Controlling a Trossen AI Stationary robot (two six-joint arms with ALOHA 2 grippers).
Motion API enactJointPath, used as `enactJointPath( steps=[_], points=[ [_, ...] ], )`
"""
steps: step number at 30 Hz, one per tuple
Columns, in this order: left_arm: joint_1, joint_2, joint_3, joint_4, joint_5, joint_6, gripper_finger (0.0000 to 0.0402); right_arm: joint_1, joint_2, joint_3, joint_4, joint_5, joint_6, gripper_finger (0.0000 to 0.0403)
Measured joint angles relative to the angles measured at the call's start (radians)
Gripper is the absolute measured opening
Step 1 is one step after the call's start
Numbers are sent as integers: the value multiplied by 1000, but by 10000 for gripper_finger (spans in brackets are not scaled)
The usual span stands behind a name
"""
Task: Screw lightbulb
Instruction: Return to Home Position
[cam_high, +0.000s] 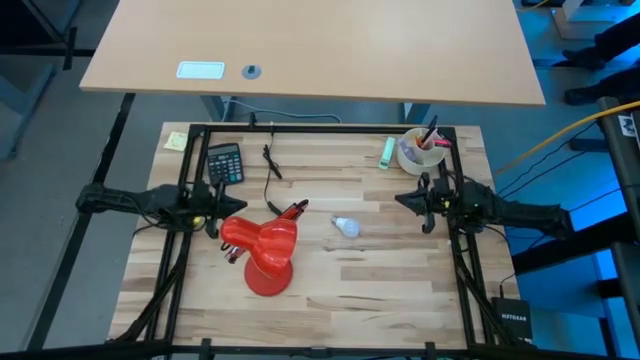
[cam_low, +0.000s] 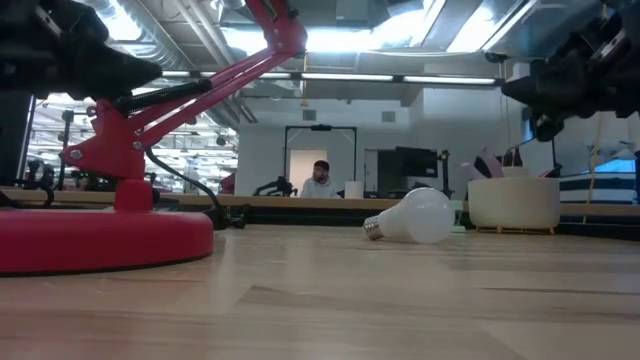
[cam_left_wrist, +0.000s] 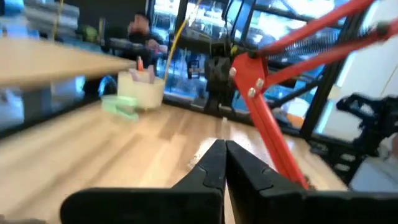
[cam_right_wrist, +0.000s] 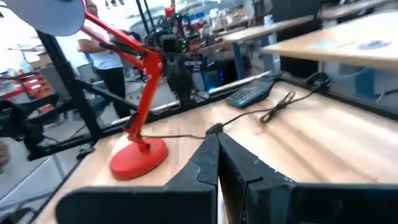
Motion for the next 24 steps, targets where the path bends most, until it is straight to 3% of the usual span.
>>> enactJointPath(
  steps=[18, 24],
  points=[
    [2, 2, 1, -3, -93, 4, 0, 0, -1, -2, -6, -6, 54, 5],
    [2, 2, 1, -3, -94, 1, 0, 0, -1, -2, -8, -23, -17, 5]
  ],
)
